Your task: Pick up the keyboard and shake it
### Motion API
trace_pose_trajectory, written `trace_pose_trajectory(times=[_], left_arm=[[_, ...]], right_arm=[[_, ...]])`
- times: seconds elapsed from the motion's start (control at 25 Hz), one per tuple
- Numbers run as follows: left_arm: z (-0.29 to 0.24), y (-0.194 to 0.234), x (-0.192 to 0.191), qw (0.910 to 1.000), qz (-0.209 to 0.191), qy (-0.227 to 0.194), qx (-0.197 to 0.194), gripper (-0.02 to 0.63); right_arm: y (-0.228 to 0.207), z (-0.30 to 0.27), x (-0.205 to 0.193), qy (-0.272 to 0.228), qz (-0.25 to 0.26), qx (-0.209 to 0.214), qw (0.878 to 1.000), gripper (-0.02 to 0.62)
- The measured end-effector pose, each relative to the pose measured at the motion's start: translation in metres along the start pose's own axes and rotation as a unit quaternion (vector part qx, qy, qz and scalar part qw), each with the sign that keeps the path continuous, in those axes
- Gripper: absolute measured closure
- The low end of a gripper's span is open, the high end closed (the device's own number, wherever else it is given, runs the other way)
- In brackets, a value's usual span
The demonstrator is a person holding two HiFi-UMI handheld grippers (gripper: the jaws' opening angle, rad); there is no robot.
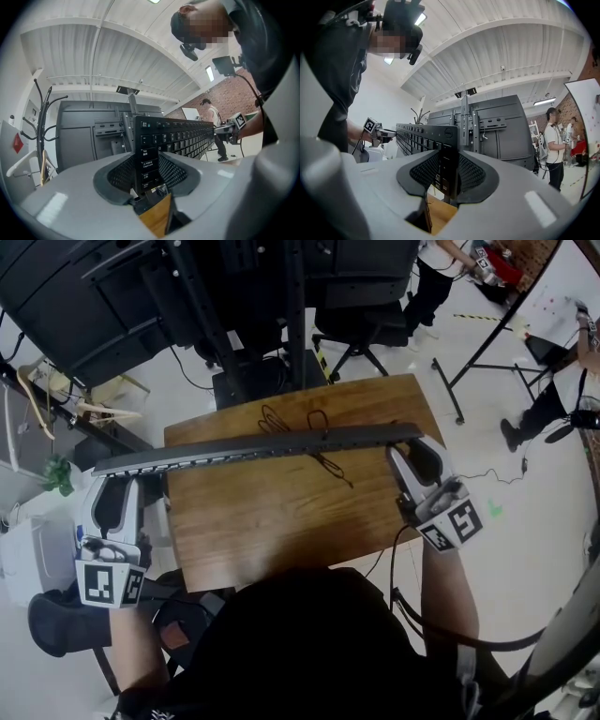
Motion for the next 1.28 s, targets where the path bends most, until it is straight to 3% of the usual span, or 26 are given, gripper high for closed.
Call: trace_pose_trajectory(times=[1.28], left_arm=[[-0.0080,0.0009,-0.0022,0.9999,0.002,-0.006,-0.014,0.454]], right_arm=[[0.0018,0.0075,0.0002,0.006,0.003,-0.009,1.000,0.472]])
Point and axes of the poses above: the fingertips, and each gripper's own axes: z backward along the fingers, y to its left, x out of its top, the point moved 7 cm from there along z, backward along the fingers, and after that the axes turned 2 degrees about -y, right-handed, at the moved point
